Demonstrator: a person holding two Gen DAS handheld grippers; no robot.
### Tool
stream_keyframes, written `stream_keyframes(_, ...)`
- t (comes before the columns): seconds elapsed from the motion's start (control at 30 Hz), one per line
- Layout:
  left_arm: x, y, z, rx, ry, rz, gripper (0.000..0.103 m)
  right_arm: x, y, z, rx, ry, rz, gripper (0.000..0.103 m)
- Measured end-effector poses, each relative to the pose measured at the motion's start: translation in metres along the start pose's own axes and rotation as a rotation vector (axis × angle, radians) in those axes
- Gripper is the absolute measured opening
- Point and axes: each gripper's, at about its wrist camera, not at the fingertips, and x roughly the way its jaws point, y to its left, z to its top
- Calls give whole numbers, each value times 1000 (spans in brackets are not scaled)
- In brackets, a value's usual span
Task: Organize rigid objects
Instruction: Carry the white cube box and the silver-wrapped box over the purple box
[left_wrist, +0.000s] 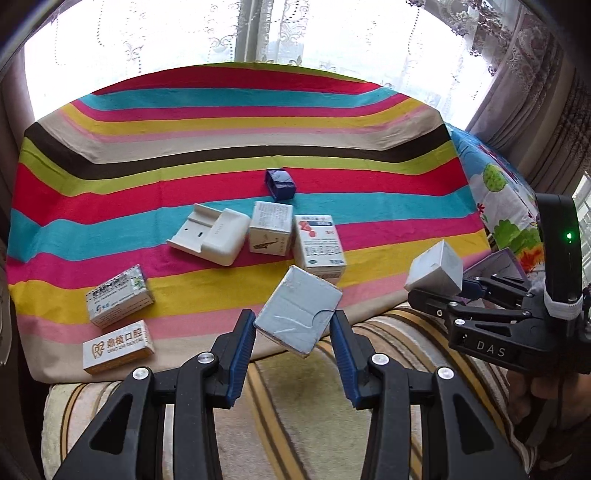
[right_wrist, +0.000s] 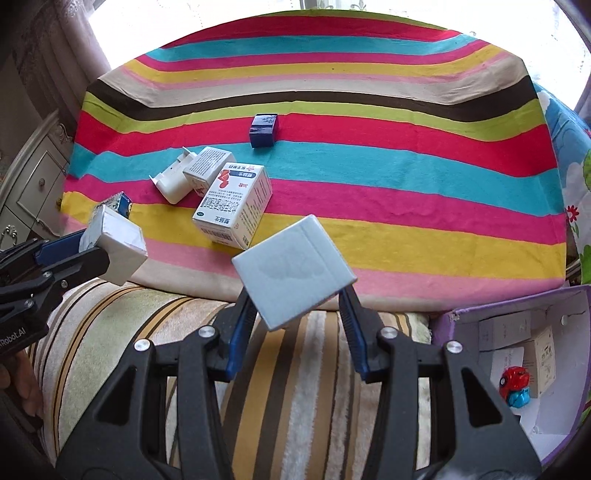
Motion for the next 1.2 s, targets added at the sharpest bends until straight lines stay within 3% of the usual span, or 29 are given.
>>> stream_keyframes(0.4, 0, -77, -2, 92, -9, -152, 43, -51, -78, -36, 182, -67, -40, 50)
stream_keyframes(0.83, 4, -169, -10, 248, 21, -298, 43, -108, -202, -107, 431, -74, -238, 50)
stream_keyframes(1.2, 20, -230, -11, 352, 70, -372, 43, -129, -274, -153, 595, -44, -371, 50)
